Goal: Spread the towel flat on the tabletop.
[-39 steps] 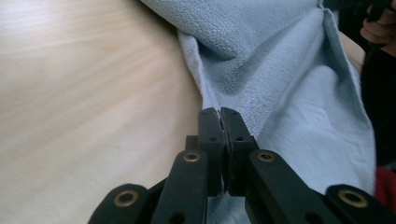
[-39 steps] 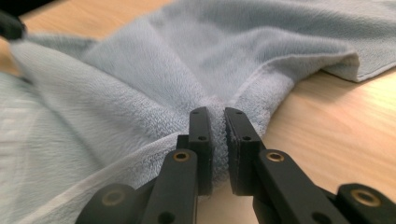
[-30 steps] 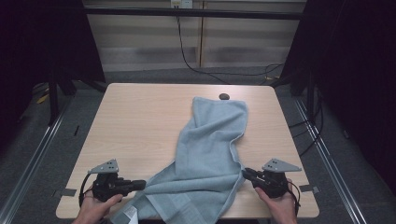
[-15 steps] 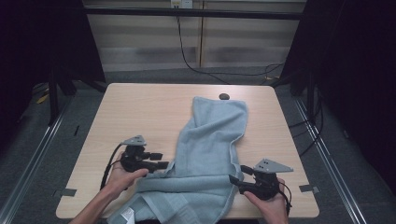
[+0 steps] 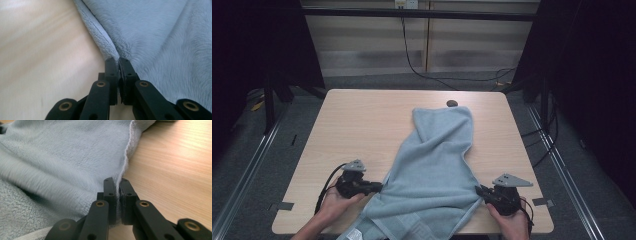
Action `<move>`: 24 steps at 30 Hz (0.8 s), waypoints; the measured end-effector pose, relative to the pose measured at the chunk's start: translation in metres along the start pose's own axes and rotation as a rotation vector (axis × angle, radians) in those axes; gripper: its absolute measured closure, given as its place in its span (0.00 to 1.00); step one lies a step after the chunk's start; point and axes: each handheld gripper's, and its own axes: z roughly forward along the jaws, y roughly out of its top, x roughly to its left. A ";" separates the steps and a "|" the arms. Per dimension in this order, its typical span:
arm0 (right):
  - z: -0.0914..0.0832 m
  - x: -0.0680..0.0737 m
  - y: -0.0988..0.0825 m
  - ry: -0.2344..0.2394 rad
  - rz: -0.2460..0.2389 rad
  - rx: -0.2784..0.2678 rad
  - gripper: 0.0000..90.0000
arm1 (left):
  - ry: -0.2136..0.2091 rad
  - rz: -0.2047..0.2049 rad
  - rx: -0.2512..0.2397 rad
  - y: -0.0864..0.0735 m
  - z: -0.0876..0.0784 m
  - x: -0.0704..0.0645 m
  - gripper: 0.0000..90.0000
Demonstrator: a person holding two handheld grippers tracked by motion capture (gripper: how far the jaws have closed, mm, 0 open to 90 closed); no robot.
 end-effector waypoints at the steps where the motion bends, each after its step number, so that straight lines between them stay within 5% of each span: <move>1: -0.002 -0.002 0.000 0.007 0.008 -0.008 0.95 | -0.025 -0.018 -0.023 -0.005 -0.007 -0.003 0.96; 5: -0.008 0.002 -0.002 0.071 -0.006 -0.017 0.94 | -0.063 -0.018 -0.072 -0.021 -0.030 -0.024 0.96; 9: -0.010 0.018 -0.011 0.115 -0.044 0.004 0.89 | -0.047 -0.039 -0.081 -0.039 -0.046 -0.033 0.96; 14: -0.012 0.019 -0.007 0.105 -0.049 -0.014 0.75 | -0.011 -0.056 -0.086 -0.040 -0.048 -0.020 0.86; 17: -0.005 0.010 0.009 0.116 -0.041 -0.031 0.67 | 0.046 -0.055 -0.111 -0.019 -0.043 -0.002 0.79; 20: 0.017 0.005 0.025 0.116 -0.048 -0.022 0.67 | 0.082 -0.066 -0.134 0.020 -0.017 0.022 0.70; 22: 0.036 0.005 0.034 0.102 -0.072 0.009 0.66 | 0.095 -0.072 -0.113 0.031 -0.008 0.026 0.65; 24: 0.044 0.004 0.037 0.100 -0.079 0.019 0.66 | 0.161 -0.030 -0.081 0.049 0.013 0.033 0.62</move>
